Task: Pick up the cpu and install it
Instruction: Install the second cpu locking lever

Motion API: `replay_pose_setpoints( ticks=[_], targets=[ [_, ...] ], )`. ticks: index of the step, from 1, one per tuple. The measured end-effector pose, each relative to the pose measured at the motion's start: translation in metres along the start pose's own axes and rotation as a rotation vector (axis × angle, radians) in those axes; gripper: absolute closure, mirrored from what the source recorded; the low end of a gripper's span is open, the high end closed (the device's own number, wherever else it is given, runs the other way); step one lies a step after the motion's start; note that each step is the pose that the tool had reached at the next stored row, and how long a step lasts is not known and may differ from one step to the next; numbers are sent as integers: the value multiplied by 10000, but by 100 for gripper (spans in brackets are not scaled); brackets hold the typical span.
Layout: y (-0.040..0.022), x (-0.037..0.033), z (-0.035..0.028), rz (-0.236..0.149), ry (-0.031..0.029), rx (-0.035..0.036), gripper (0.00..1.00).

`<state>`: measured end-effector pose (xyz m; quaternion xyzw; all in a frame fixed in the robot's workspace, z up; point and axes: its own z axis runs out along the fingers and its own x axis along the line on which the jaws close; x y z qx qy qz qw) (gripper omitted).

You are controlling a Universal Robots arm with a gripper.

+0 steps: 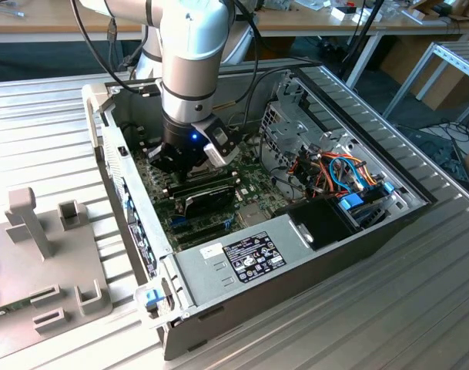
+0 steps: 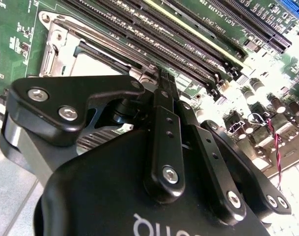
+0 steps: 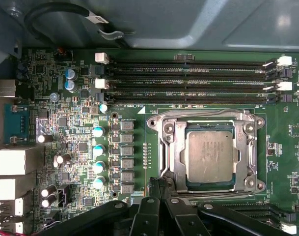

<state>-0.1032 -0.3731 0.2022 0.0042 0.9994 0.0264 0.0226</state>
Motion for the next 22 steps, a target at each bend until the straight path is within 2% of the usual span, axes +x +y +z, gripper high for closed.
replay_pose_setpoints(
  ticks=[5, 9, 16, 22],
  targets=[
    [-17, 0, -2, -1, 1, 36, 89],
    [-18, 0, -10, -1, -1, 36, 89],
    [-11, -7, -146, -1, 0, 42, 89],
    [0, -15, -342, -1, 1, 44, 89]
  ],
)
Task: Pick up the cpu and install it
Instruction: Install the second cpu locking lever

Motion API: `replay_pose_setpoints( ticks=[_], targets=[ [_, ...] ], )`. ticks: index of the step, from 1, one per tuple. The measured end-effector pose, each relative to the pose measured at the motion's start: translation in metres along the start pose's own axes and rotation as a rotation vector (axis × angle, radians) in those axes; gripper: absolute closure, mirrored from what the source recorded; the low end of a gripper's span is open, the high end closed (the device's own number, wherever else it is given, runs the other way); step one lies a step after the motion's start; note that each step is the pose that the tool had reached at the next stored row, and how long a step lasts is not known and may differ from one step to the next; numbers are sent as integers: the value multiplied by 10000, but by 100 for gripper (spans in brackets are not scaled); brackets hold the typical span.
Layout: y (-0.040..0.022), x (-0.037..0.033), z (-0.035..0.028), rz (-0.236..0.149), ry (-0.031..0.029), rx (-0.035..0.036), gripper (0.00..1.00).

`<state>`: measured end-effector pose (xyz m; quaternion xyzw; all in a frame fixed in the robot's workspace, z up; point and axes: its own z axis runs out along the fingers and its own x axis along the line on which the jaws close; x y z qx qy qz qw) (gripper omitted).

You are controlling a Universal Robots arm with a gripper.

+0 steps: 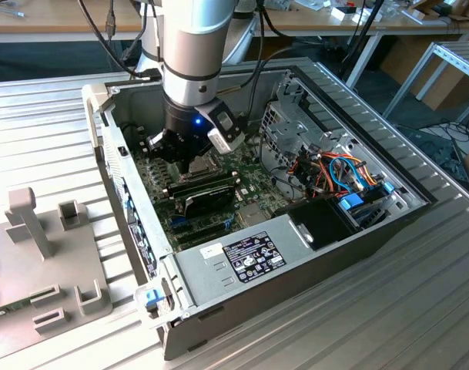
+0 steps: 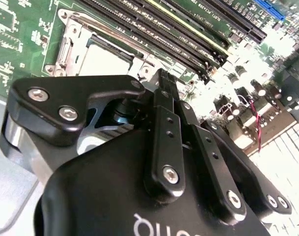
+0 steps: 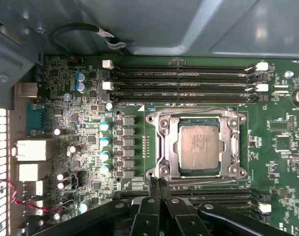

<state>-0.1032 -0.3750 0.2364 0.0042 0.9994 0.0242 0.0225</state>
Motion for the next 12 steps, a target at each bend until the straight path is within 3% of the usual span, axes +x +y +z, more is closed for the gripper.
replay_pose_setpoints(
  ticks=[2, 7, 12],
  targets=[
    [1, -1, -31, 0, -1, -1, 89],
    [9, -8, -183, 0, -1, -1, 89],
    [20, -18, -405, -1, 0, 10, 89]
  ],
)
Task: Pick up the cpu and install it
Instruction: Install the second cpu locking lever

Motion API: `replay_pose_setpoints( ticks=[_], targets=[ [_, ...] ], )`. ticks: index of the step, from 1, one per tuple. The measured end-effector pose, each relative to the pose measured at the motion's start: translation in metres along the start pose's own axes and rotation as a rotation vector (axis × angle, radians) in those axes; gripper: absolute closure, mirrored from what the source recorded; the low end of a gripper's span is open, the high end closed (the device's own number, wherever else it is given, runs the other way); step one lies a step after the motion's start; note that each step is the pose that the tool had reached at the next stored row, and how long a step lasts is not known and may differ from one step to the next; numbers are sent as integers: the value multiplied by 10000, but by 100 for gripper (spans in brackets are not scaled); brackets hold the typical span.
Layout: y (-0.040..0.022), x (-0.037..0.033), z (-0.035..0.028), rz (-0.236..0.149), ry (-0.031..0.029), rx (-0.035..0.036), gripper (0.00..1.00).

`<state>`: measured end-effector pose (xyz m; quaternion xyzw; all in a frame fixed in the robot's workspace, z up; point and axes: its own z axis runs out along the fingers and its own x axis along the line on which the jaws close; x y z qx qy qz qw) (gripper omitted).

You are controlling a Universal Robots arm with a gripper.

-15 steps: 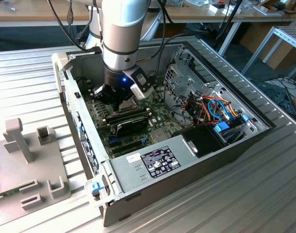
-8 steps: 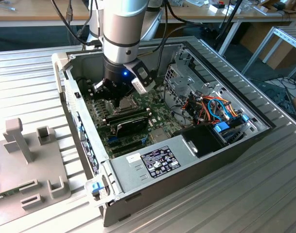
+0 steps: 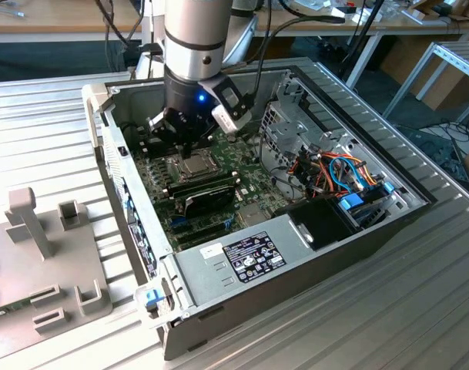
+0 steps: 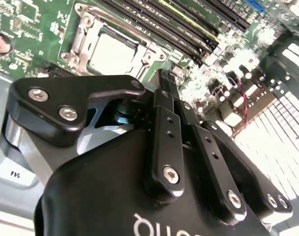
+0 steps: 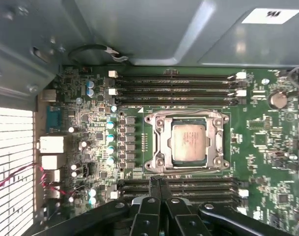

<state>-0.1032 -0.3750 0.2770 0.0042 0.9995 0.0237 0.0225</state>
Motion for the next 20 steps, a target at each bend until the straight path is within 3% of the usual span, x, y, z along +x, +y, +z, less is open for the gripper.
replay_pose_setpoints(
  ticks=[2, 4, 10, 15, 20],
  targets=[
    [5, -5, -99, 0, -1, 0, 89],
    [7, -6, -147, 0, 1, 2, 89],
    [7, -14, -148, 0, 1, 2, 89],
    [14, -138, -141, 1, -1, 1, 89],
    [28, -336, -131, -1, -1, 5, 89]
  ],
)
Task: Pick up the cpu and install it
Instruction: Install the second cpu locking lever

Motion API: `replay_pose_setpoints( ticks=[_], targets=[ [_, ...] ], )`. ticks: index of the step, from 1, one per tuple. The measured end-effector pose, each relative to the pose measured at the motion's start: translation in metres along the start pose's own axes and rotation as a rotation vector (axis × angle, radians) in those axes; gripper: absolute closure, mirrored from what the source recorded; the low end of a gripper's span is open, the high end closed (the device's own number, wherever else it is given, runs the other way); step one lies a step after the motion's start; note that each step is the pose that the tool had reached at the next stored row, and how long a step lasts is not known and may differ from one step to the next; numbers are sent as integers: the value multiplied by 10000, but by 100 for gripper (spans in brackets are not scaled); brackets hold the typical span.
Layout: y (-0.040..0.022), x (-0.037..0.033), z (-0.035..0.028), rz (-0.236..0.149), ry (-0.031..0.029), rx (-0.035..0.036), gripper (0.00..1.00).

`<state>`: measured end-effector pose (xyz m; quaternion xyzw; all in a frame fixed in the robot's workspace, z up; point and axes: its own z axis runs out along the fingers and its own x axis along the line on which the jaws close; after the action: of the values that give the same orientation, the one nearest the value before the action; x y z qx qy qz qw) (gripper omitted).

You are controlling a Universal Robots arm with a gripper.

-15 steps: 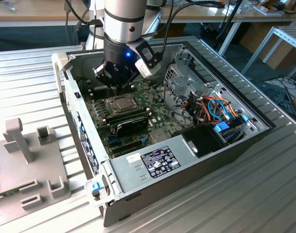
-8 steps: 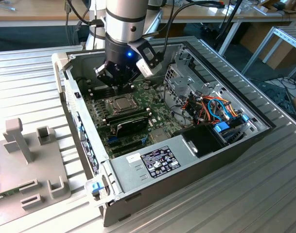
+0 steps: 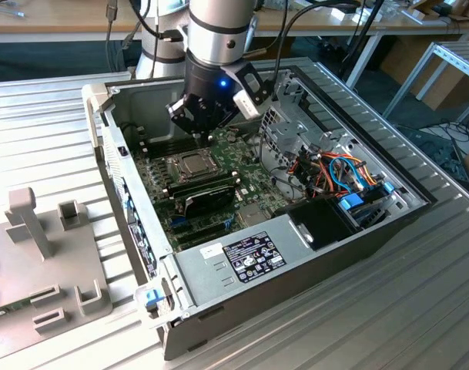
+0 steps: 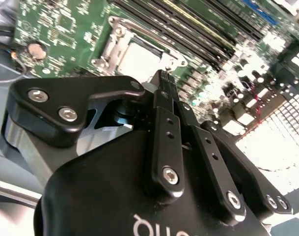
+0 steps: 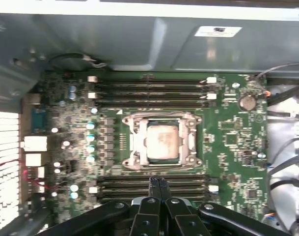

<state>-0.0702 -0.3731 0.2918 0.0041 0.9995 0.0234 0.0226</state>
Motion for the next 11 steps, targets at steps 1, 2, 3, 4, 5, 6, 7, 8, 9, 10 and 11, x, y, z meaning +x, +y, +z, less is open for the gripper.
replay_pose_setpoints(
  ticks=[1, 2, 3, 4, 5, 6, 7, 8, 9, 10, 11],
  targets=[
    [4, -13, 1, 0, 0, 2, 89],
    [9, -17, 1, 1, 0, 15, 89],
    [11, -19, -6, 1, 1, 41, 89],
    [14, -21, -32, -2, 1, 77, 89],
    [19, -22, -67, -4, 0, 130, 89],
    [22, -23, -97, -7, 0, 179, 89],
    [25, -25, -131, -10, -1, 230, 89],
    [27, -27, -160, -12, -1, 263, 89],
    [28, -28, -179, -13, -1, 275, 89],
    [28, -28, -179, -13, -1, 274, 89],
    [28, -27, -179, -11, -2, 272, 89]
  ],
)
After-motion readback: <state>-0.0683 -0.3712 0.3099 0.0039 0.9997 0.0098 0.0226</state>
